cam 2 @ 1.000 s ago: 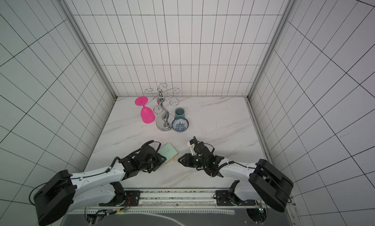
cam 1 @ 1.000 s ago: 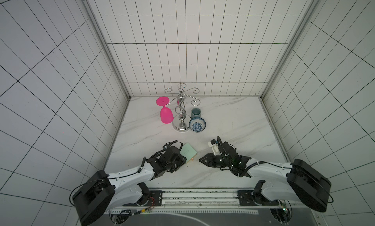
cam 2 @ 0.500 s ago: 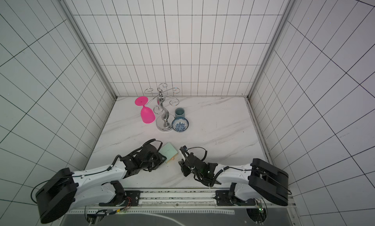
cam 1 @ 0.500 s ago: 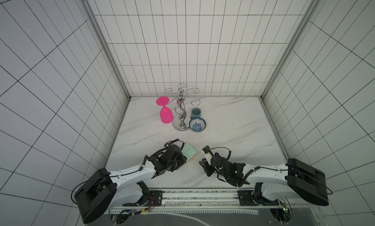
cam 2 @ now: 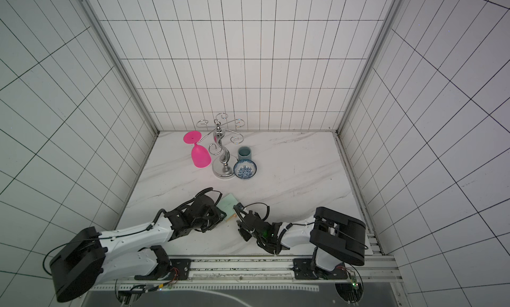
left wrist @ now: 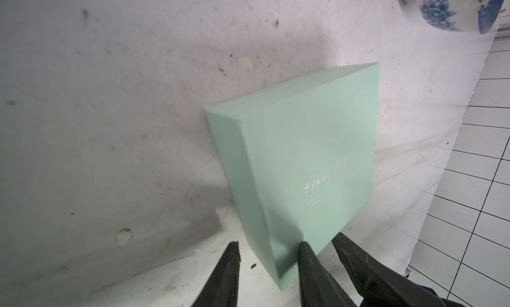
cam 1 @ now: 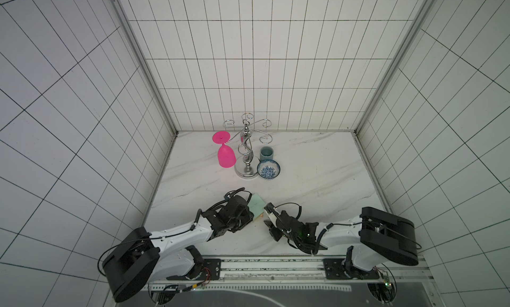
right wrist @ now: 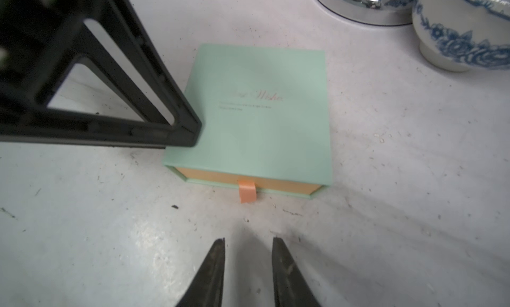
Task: Take out the earrings from the drawer-style jewelry box
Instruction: Open the drawer in the jewelry box.
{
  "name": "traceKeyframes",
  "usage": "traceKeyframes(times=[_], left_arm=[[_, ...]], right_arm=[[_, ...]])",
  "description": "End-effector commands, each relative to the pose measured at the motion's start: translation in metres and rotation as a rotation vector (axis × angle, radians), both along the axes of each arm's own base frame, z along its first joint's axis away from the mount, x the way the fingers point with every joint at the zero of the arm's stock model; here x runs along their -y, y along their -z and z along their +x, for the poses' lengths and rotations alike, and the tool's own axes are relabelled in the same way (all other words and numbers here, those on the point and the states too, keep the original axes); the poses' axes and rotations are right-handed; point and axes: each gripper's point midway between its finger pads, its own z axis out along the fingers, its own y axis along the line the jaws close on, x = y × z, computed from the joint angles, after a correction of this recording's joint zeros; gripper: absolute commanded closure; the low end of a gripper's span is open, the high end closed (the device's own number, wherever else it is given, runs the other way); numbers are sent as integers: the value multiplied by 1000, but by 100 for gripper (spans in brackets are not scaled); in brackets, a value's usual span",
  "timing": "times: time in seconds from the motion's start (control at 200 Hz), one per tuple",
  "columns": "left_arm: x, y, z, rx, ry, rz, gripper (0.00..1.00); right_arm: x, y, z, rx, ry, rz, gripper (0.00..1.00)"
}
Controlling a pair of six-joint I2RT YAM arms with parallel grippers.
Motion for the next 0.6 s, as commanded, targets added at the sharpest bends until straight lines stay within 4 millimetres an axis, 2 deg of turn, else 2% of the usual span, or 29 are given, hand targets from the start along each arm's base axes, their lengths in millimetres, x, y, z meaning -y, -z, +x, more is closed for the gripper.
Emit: traceKeyframes(times=[0.0,0.175,0.405,0.595], left_arm=[[-1,-3,5,9,-8,19,64],[1,-3,5,4,0,25,65],[1,-2,5,2,8,30,65],[0,-2,5,3,6,35,65]], right_arm=[[-32,-28,9,64,-31,66,68],[-40,-21,13,65,-30,44,67],[-29,-9,21,39,29,31,65],[-28,-5,29,43,51,13,62]])
